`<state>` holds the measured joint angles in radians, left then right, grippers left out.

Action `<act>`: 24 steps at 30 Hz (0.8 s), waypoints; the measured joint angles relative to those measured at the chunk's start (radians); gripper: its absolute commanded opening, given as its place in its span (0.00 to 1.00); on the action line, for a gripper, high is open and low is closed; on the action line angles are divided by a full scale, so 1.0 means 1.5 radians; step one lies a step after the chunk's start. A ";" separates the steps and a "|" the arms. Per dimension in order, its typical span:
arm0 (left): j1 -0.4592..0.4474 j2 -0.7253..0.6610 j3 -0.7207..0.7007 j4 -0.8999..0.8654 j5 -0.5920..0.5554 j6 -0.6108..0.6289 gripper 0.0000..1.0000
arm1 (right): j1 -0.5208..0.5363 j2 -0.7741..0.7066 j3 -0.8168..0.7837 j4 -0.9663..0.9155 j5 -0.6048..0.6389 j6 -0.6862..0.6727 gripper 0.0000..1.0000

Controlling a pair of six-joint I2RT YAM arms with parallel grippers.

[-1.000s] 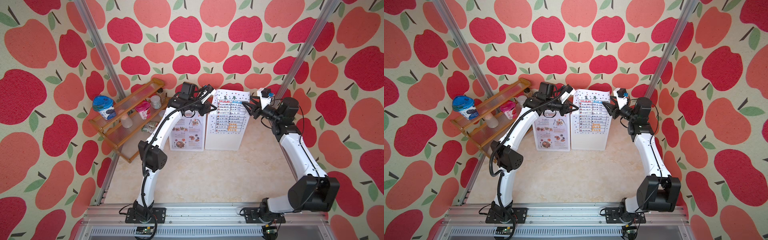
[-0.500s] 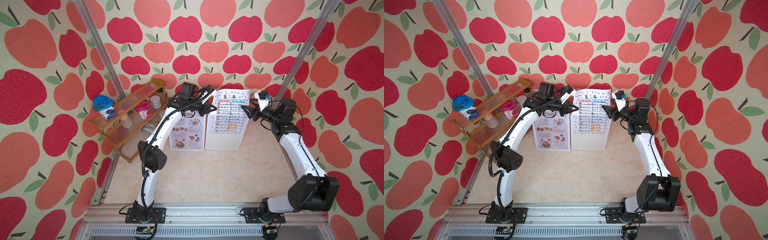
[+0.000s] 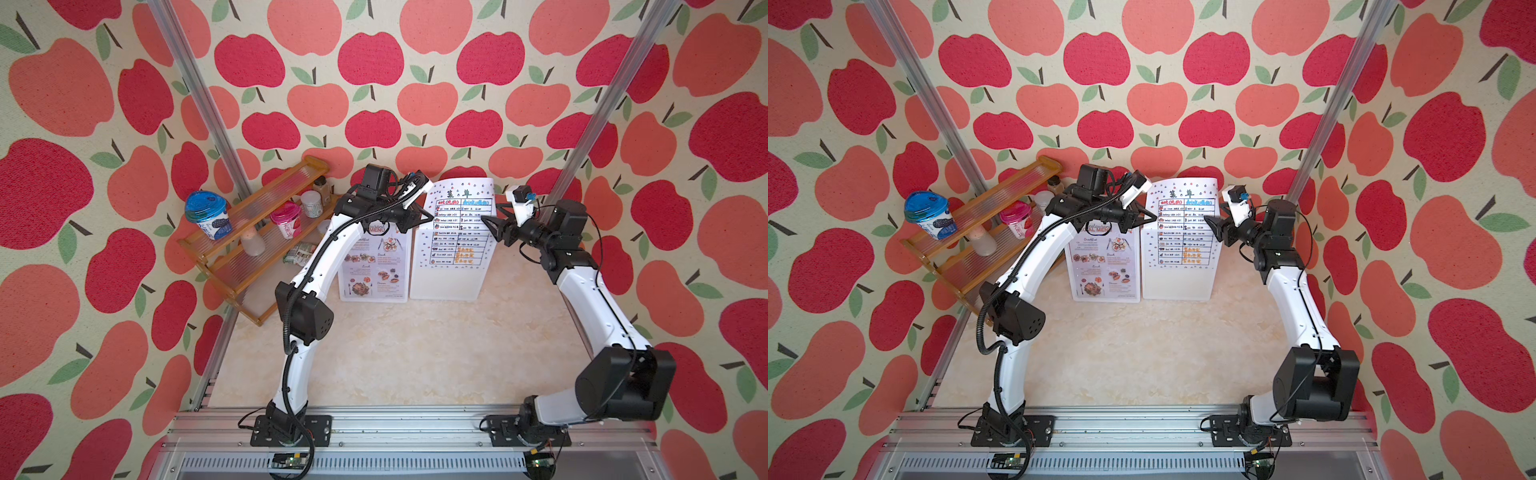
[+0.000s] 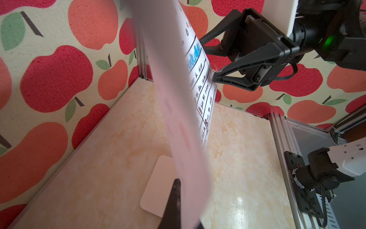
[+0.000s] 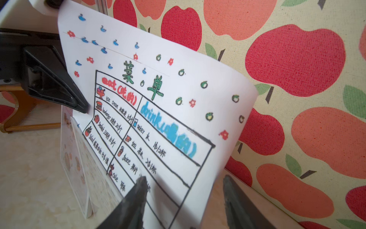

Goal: Insert the menus into the narrow rack
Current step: Insert the menu into the narrow rack.

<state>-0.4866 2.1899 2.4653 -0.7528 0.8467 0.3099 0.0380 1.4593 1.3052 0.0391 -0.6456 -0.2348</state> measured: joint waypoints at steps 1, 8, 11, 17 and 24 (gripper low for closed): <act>0.001 0.000 0.000 0.000 0.000 0.000 0.01 | -0.001 0.004 0.001 -0.004 0.000 0.000 0.63; 0.001 -0.003 -0.004 0.000 0.000 0.002 0.09 | -0.001 0.013 0.004 -0.003 -0.015 0.009 0.54; 0.001 -0.003 -0.004 0.000 0.000 0.003 0.12 | -0.001 0.013 0.003 0.009 -0.026 0.019 0.52; 0.001 -0.003 -0.004 0.001 0.000 0.003 0.26 | -0.001 0.012 0.003 0.028 -0.046 0.037 0.45; 0.003 -0.002 0.048 0.001 0.000 0.003 0.35 | -0.001 0.003 -0.009 0.038 -0.049 0.040 0.44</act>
<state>-0.4820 2.1868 2.5370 -0.7509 0.8463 0.3138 0.0372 1.4631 1.2922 0.0959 -0.7193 -0.1741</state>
